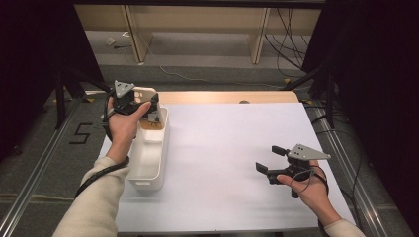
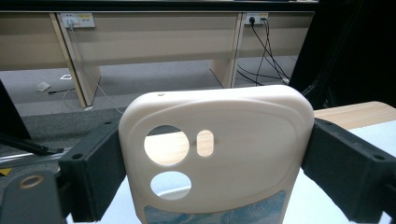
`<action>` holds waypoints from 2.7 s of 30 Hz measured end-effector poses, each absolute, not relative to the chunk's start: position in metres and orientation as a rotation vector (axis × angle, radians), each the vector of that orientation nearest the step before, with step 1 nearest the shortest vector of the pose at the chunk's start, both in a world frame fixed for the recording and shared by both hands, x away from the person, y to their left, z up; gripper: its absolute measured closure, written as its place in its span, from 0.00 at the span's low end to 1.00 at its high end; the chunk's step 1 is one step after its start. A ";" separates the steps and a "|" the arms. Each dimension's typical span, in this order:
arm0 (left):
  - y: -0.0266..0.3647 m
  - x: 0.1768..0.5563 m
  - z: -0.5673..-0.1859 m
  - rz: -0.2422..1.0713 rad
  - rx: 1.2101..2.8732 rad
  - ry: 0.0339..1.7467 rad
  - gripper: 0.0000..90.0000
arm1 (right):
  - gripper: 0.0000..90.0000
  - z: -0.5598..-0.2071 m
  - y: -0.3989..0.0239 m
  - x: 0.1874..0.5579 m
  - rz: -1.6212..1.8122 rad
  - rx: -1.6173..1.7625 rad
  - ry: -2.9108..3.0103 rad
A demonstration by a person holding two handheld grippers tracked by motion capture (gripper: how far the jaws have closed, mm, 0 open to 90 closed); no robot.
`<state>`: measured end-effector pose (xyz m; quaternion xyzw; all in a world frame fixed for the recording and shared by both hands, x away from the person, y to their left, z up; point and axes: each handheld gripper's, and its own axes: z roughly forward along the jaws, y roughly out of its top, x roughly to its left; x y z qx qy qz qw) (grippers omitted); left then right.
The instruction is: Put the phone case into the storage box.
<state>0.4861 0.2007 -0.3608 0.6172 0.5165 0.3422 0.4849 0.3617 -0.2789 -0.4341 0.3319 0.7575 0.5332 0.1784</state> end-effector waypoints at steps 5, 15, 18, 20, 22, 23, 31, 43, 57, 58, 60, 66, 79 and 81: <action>0.200 0.487 -0.361 0.834 1.507 1.258 0.12 | 0.11 -0.434 -0.279 0.362 1.507 0.939 2.142; 0.201 0.489 -0.365 0.826 1.504 1.269 0.12 | 0.11 -0.434 -0.279 0.362 1.507 0.938 2.141; 0.200 0.490 -0.365 0.828 1.507 1.270 0.12 | 0.11 -0.434 -0.279 0.362 1.507 0.938 2.143; 0.200 0.490 -0.365 0.828 1.508 1.272 0.12 | 0.11 -0.434 -0.279 0.362 1.508 0.938 2.143; 0.200 0.491 -0.365 0.827 1.505 1.273 0.12 | 0.11 -0.434 -0.279 0.362 1.508 0.939 2.141; 0.201 0.491 -0.365 0.826 1.505 1.274 0.12 | 0.11 -0.434 -0.279 0.362 1.506 0.939 2.142; 0.199 0.493 -0.365 0.825 1.514 1.277 0.12 | 0.12 -0.435 -0.278 0.362 1.509 0.938 2.149; 0.199 0.497 -0.370 0.824 1.521 1.285 0.12 | 0.11 -0.435 -0.279 0.362 1.509 0.939 2.146; 0.195 0.501 -0.372 0.826 1.538 1.285 0.12 | 0.11 -0.435 -0.280 0.362 1.508 0.942 2.144; 0.195 0.502 -0.372 0.825 1.539 1.288 0.12 | 0.11 -0.435 -0.280 0.362 1.509 0.940 2.143; 0.195 0.503 -0.373 0.825 1.541 1.290 0.12 | 0.11 -0.435 -0.280 0.362 1.509 0.941 2.145; 0.194 0.505 -0.372 0.826 1.548 1.290 0.12 | 0.11 -0.435 -0.280 0.362 1.507 0.941 2.145; 0.193 0.509 -0.378 0.812 1.568 1.307 0.12 | 0.11 -0.435 -0.280 0.363 1.510 0.941 2.146; 0.193 0.510 -0.378 0.813 1.570 1.309 0.12 | 0.11 -0.436 -0.280 0.363 1.510 0.941 2.148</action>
